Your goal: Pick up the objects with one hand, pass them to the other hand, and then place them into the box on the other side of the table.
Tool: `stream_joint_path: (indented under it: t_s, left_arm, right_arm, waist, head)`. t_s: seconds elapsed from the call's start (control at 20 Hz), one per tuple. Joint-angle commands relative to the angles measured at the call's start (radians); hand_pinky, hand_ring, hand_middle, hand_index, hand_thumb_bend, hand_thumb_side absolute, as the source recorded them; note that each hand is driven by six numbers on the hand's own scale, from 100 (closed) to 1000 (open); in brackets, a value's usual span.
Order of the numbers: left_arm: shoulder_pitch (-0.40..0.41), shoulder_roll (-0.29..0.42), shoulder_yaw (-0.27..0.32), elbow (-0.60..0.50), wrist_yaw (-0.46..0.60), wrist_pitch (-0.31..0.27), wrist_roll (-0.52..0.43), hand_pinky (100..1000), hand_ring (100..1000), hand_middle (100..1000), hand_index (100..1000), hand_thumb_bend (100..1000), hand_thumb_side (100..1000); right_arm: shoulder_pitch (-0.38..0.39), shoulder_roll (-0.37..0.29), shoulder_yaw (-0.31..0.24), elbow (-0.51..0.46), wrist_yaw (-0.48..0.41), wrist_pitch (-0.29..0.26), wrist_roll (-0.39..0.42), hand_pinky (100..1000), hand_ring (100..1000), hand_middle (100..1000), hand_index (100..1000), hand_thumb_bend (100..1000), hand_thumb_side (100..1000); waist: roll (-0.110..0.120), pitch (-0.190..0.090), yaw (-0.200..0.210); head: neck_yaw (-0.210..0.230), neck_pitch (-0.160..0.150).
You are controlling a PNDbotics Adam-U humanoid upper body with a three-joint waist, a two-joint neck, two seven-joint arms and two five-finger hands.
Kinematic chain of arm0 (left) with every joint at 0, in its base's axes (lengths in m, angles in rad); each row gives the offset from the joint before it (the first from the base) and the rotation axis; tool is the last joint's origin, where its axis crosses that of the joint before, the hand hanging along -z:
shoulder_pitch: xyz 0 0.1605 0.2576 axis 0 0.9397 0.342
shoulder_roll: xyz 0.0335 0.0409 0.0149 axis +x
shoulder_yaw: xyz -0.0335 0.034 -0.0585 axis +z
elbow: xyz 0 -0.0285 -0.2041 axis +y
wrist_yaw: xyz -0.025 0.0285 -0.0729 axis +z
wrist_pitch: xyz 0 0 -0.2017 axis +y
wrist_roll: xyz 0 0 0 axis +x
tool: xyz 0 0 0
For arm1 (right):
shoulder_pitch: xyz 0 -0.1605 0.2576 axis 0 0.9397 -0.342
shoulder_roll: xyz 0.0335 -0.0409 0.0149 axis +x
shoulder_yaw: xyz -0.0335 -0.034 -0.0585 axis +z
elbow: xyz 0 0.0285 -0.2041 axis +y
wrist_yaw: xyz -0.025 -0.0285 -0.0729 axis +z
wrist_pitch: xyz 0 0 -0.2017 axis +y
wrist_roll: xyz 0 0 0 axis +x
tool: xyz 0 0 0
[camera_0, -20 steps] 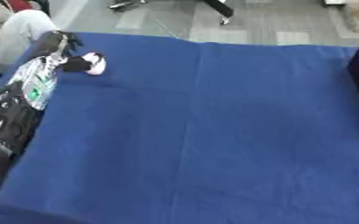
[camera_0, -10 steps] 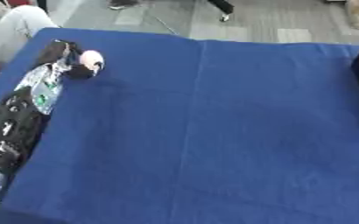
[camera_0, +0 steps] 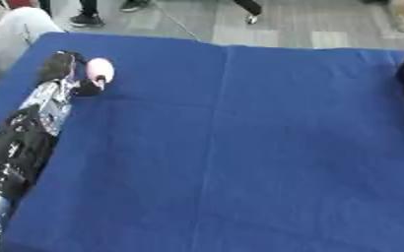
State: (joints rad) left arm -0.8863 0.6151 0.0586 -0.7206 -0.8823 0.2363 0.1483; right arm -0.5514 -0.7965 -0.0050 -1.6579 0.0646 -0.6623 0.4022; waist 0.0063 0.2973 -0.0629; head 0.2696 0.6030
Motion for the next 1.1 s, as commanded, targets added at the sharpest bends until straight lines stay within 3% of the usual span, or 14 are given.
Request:
stream_joint_path:
  t_s: [0.05,0.15,0.3,0.5,0.8,1.1]
  left_arm:
    - [-0.020,0.038,0.010,-0.002,-0.004,-0.004,0.014,733,564,554,703,273,309]
    - [-0.021,0.036,0.008,0.001,-0.006,-0.006,0.015,724,544,530,680,233,256]
    - [-0.022,0.034,0.009,0.003,-0.006,-0.006,0.022,680,465,438,575,100,101]
    - [-0.019,0.037,0.013,-0.002,0.018,-0.005,0.047,642,395,338,480,100,219]
    - [-0.008,0.058,0.001,-0.050,0.067,-0.043,0.037,641,387,315,458,100,241]
    - [0.010,0.107,-0.034,-0.161,0.080,-0.132,-0.039,654,394,307,450,100,229]
  right_arm:
    - [-0.015,-0.019,-0.006,-0.005,-0.006,-0.002,0.006,1000,761,795,942,100,258]
    - [-0.015,-0.018,-0.005,-0.004,-0.005,-0.003,0.008,1000,761,795,941,100,256]
    - [-0.014,-0.016,-0.005,-0.001,-0.003,-0.004,0.009,1000,761,795,940,100,253]
    - [-0.012,-0.015,-0.004,0.002,-0.002,-0.004,0.010,1000,760,794,938,100,254]
    - [-0.007,-0.012,-0.002,0.007,-0.005,-0.002,0.015,1000,759,793,937,100,258]
    - [0.004,-0.013,0.004,0.017,-0.018,0.005,0.030,1000,755,787,934,100,267]
  waist:
    - [-0.003,-0.012,-0.003]
    - [-0.005,-0.009,-0.004]
    - [-0.009,-0.007,-0.004]
    - [-0.011,-0.008,-0.001]
    - [-0.007,-0.022,0.006]
    - [0.006,-0.049,0.020]
  head:
    - [0.007,-0.020]
    - [0.008,-0.019]
    - [0.009,-0.017]
    - [0.010,-0.012]
    - [0.003,-0.005]
    - [-0.015,0.005]
